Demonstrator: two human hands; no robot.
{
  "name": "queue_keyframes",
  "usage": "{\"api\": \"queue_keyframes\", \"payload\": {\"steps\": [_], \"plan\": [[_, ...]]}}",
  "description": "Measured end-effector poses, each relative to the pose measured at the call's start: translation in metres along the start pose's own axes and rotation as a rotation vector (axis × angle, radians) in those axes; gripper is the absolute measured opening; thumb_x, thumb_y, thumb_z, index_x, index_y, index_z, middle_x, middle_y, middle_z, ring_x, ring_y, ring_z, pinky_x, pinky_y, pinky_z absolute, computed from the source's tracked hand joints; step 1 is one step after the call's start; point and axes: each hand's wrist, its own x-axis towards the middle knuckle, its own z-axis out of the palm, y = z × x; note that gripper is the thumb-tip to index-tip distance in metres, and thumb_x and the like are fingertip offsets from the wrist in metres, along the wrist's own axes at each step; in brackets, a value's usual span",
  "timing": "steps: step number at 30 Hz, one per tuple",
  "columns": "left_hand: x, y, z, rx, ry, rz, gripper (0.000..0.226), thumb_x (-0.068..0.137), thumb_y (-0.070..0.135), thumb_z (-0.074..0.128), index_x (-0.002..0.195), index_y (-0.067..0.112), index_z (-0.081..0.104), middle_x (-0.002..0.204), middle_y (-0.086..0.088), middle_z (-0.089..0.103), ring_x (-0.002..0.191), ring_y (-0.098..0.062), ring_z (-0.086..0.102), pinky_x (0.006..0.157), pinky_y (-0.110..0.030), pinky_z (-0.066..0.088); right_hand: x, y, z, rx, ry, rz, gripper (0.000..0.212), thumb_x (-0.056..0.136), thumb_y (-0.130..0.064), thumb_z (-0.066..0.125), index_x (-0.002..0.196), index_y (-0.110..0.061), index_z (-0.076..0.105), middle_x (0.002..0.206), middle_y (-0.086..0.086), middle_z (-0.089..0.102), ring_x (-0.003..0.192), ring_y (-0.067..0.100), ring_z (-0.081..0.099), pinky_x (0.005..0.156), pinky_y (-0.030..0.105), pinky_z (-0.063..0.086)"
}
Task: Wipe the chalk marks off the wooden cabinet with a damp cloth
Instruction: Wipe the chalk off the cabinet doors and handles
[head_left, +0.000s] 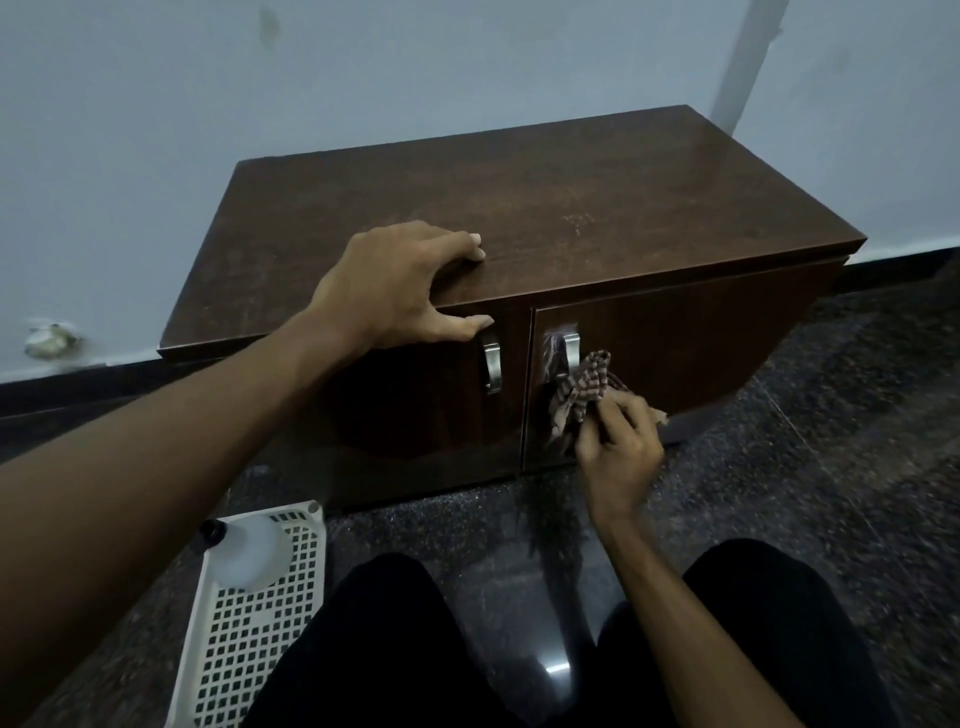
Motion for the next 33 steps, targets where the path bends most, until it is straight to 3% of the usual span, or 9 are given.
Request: {"api": "queue_keyframes", "payload": {"steps": [3, 6, 9, 13, 17, 21, 24, 28, 33], "plan": [[-0.001, 0.001, 0.0, -0.003, 0.006, -0.01, 0.069, 0.076, 0.07, 0.068, 0.128, 0.026, 0.064, 0.133, 0.006, 0.066, 0.117, -0.02, 0.064, 0.087, -0.048, 0.057, -0.011, -0.03, 0.003, 0.11, 0.033, 0.376, 0.028, 0.082, 0.006, 0.068, 0.109, -0.001, 0.07, 0.098, 0.005, 0.067, 0.087, 0.014, 0.062, 0.078, 0.031, 0.056], [0.0, 0.0, 0.0, 0.003, -0.007, -0.022, 0.071, 0.074, 0.074, 0.064, 0.128, 0.028, 0.063, 0.131, 0.007, 0.067, 0.114, -0.02, 0.064, 0.086, -0.05, 0.057, -0.013, -0.062, 0.01, 0.393, 0.088, 0.873, 0.042, 0.085, -0.003, 0.072, 0.125, -0.011, 0.06, 0.1, -0.001, 0.068, 0.083, 0.006, 0.065, 0.065, 0.009, 0.05], [0.0, 0.001, 0.0, -0.007, -0.007, -0.024, 0.072, 0.072, 0.075, 0.059, 0.128, 0.028, 0.063, 0.13, 0.008, 0.067, 0.112, -0.019, 0.064, 0.084, -0.05, 0.057, -0.018, -0.085, 0.02, 0.643, 0.037, 1.081, 0.043, 0.085, -0.008, 0.074, 0.125, -0.014, 0.061, 0.1, -0.006, 0.07, 0.089, 0.005, 0.068, 0.07, 0.012, 0.052], [-0.001, 0.002, 0.0, -0.023, 0.014, -0.015, 0.07, 0.073, 0.073, 0.059, 0.125, 0.027, 0.064, 0.132, 0.01, 0.067, 0.115, -0.017, 0.064, 0.086, -0.049, 0.057, -0.017, -0.105, 0.031, 0.708, 0.086, 1.143, 0.02, 0.088, -0.013, 0.073, 0.106, -0.022, 0.068, 0.093, -0.008, 0.072, 0.083, 0.003, 0.068, 0.065, 0.013, 0.051], [0.0, 0.001, 0.001, -0.036, 0.015, -0.012, 0.069, 0.073, 0.072, 0.061, 0.125, 0.028, 0.065, 0.135, 0.012, 0.065, 0.119, -0.016, 0.063, 0.089, -0.049, 0.056, -0.01, -0.111, 0.042, 0.636, 0.138, 1.152, 0.03, 0.087, -0.042, 0.072, 0.108, -0.021, 0.075, 0.107, -0.005, 0.07, 0.099, 0.011, 0.067, 0.084, 0.032, 0.059], [0.0, 0.0, 0.001, -0.046, 0.013, -0.011, 0.068, 0.073, 0.073, 0.062, 0.125, 0.029, 0.065, 0.136, 0.012, 0.064, 0.12, -0.016, 0.063, 0.09, -0.049, 0.056, 0.01, -0.125, 0.041, 0.609, 0.24, 1.059, 0.024, 0.093, -0.025, 0.068, 0.106, -0.007, 0.075, 0.102, -0.01, 0.056, 0.085, 0.0, 0.06, 0.074, 0.011, 0.052], [0.0, 0.0, 0.002, -0.048, 0.013, -0.012, 0.068, 0.073, 0.073, 0.062, 0.124, 0.029, 0.065, 0.136, 0.012, 0.064, 0.12, -0.016, 0.063, 0.091, -0.049, 0.056, 0.014, -0.133, 0.045, 0.555, 0.263, 0.922, 0.022, 0.096, -0.021, 0.064, 0.096, 0.0, 0.071, 0.097, -0.007, 0.048, 0.074, -0.002, 0.054, 0.069, 0.013, 0.049], [0.0, -0.001, 0.003, -0.056, 0.016, -0.006, 0.067, 0.073, 0.07, 0.065, 0.124, 0.028, 0.066, 0.136, 0.011, 0.064, 0.12, -0.016, 0.063, 0.091, -0.049, 0.056, -0.001, -0.135, 0.049, 0.364, 0.179, 0.65, 0.021, 0.097, -0.007, 0.056, 0.114, -0.002, 0.068, 0.116, 0.002, 0.048, 0.094, -0.004, 0.049, 0.084, 0.007, 0.042], [0.0, -0.003, 0.004, -0.058, 0.021, 0.003, 0.067, 0.073, 0.073, 0.063, 0.124, 0.029, 0.064, 0.136, 0.011, 0.064, 0.12, -0.017, 0.063, 0.089, -0.052, 0.056, -0.028, -0.114, 0.049, 0.125, 0.046, 0.614, 0.045, 0.089, 0.004, 0.058, 0.133, -0.004, 0.057, 0.129, 0.004, 0.047, 0.108, 0.003, 0.044, 0.101, 0.022, 0.046]]}}
